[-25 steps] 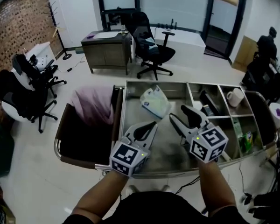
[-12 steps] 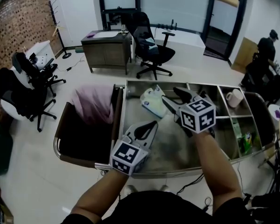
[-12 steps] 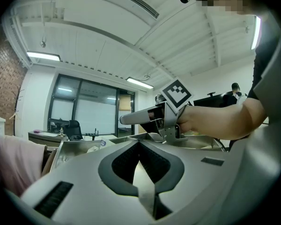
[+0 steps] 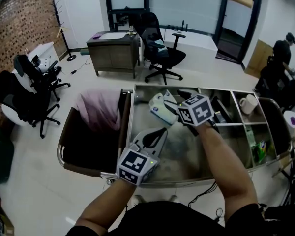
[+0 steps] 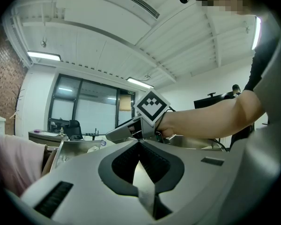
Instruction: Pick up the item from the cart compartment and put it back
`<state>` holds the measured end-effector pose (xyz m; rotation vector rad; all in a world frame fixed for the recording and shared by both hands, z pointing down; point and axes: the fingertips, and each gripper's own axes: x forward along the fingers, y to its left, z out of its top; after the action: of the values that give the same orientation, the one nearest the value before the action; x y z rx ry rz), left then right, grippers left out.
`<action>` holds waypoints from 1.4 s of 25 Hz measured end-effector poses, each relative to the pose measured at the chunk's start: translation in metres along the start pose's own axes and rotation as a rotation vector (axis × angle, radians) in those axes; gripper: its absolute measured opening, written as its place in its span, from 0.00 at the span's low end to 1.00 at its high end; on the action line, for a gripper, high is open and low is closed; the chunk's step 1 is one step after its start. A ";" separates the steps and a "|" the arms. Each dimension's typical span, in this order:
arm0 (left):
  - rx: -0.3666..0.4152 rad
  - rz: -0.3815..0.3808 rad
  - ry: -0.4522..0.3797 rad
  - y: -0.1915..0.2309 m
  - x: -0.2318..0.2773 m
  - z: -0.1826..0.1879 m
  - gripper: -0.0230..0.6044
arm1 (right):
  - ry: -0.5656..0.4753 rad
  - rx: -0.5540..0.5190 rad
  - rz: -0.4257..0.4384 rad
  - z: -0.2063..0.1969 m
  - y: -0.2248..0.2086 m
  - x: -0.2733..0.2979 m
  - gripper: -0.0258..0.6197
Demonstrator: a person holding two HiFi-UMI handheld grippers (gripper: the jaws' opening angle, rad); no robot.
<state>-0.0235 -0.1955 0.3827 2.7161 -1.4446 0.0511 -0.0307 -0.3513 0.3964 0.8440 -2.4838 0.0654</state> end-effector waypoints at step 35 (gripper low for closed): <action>-0.001 -0.006 0.006 -0.001 0.001 0.000 0.04 | 0.306 -0.106 0.023 -0.054 -0.006 0.078 0.15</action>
<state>-0.0221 -0.1958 0.3828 2.7172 -1.4344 0.0583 -0.0554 -0.3890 0.4808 0.7034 -2.1899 0.0644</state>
